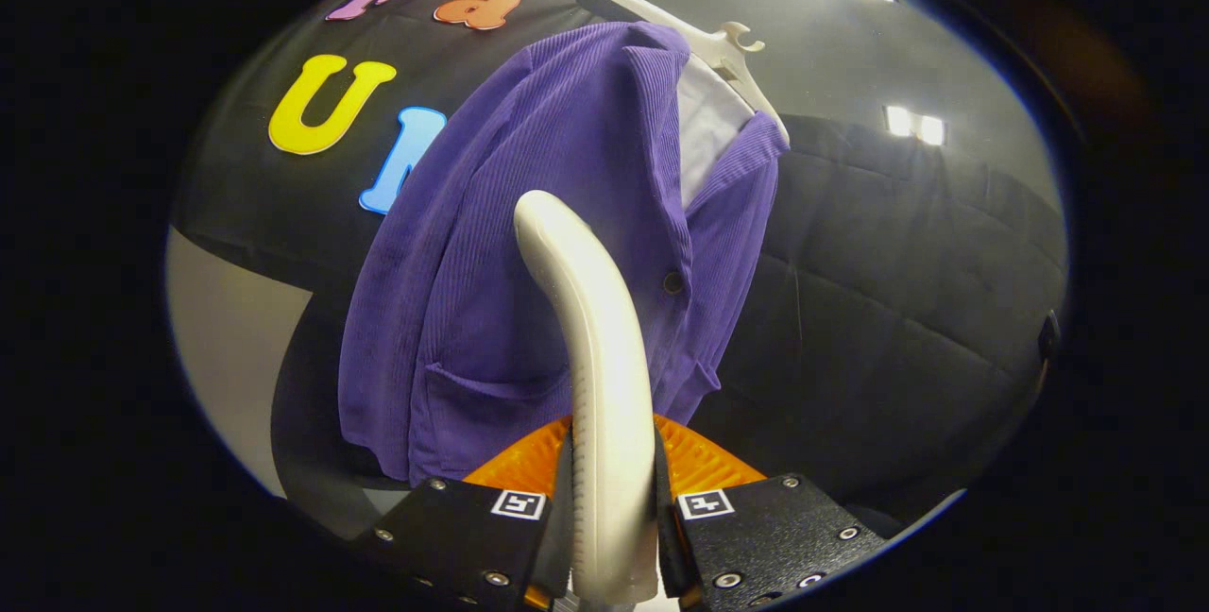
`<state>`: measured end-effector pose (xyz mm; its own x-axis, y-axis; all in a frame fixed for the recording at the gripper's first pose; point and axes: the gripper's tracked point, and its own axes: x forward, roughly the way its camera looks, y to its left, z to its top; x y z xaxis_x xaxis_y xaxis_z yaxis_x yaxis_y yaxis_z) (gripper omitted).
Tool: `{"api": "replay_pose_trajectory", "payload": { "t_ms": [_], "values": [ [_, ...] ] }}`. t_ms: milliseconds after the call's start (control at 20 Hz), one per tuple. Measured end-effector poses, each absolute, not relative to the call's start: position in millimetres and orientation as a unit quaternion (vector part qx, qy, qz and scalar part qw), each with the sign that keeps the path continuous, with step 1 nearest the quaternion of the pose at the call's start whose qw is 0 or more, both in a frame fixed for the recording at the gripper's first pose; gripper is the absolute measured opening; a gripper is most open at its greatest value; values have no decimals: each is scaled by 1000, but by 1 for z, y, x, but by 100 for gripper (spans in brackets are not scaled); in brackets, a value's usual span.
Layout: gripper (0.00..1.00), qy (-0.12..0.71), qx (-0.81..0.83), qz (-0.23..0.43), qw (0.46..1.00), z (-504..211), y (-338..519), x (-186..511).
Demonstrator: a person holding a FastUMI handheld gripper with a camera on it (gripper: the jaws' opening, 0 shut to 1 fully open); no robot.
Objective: Iron the clothes twice with a garment steamer, once on the left side and once on the right side.
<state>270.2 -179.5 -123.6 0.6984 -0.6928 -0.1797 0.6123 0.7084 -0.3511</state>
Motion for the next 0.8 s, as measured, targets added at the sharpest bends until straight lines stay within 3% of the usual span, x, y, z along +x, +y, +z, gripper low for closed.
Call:
{"api": "replay_pose_trajectory", "payload": {
  "t_ms": [800],
  "values": [
    [37, 225, -151, -342, 900, -231, -161, 247]
  ]
}}
